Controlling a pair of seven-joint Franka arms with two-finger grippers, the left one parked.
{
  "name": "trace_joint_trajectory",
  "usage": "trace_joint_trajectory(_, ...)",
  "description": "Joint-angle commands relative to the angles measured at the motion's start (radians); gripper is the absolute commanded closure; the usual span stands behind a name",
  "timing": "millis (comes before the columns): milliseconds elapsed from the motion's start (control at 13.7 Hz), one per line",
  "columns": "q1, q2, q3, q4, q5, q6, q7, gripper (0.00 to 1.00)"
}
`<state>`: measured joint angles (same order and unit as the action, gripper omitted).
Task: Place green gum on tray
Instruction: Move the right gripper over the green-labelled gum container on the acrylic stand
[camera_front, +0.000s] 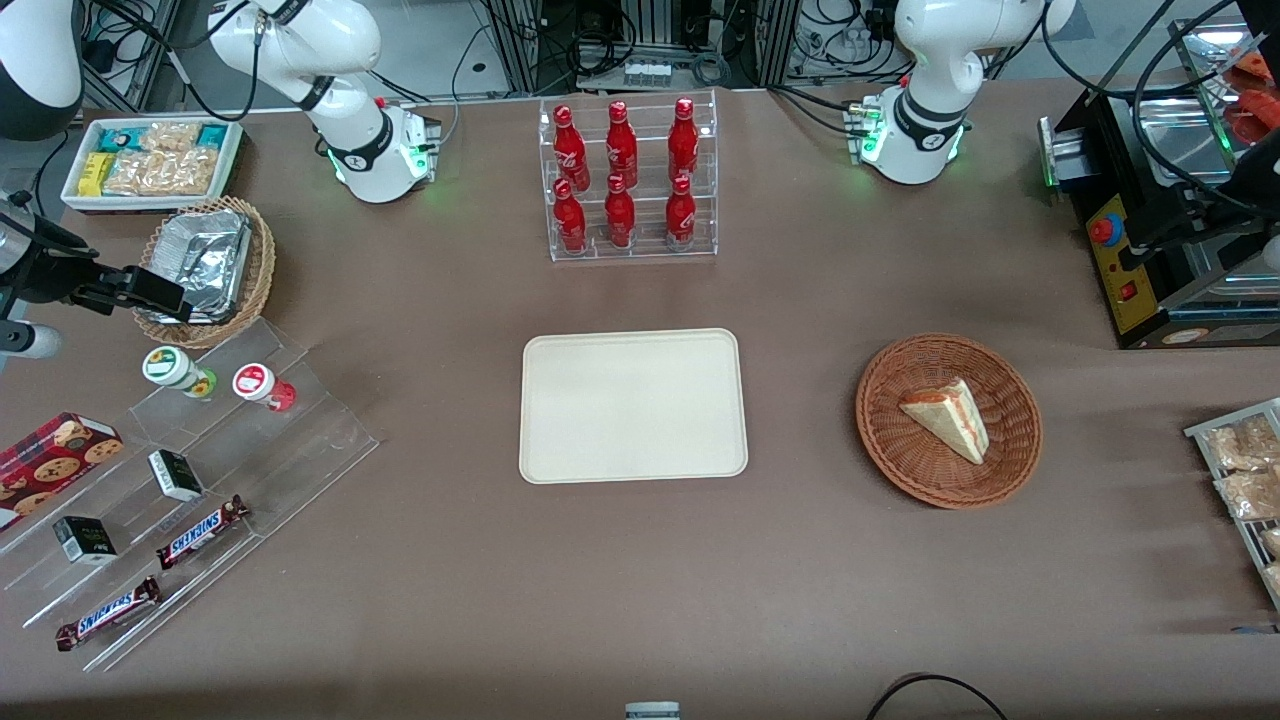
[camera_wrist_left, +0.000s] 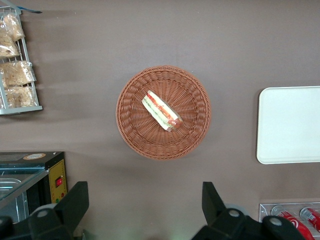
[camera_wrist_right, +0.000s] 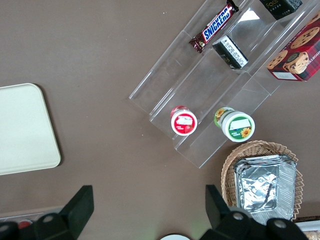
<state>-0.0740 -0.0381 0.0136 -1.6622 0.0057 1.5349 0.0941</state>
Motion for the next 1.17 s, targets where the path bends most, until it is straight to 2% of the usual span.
trace_joint_trajectory(0, 0.002, 0.006, -0.020, 0.018, 0.034, -0.012, -0.005, 0.01)
trace_joint_trajectory(292, -0.003, 0.026, -0.020, 0.006, 0.034, -0.007, -0.029, 0.01)
trace_joint_trajectory(511, -0.021, 0.030, -0.030, -0.036, 0.023, 0.060, -0.071, 0.01)
trace_joint_trajectory(730, -0.081, 0.012, -0.032, -0.173, 0.028, 0.200, -0.248, 0.01)
trace_joint_trajectory(1095, -0.125, -0.006, -0.034, -0.303, 0.017, 0.333, -0.512, 0.01)
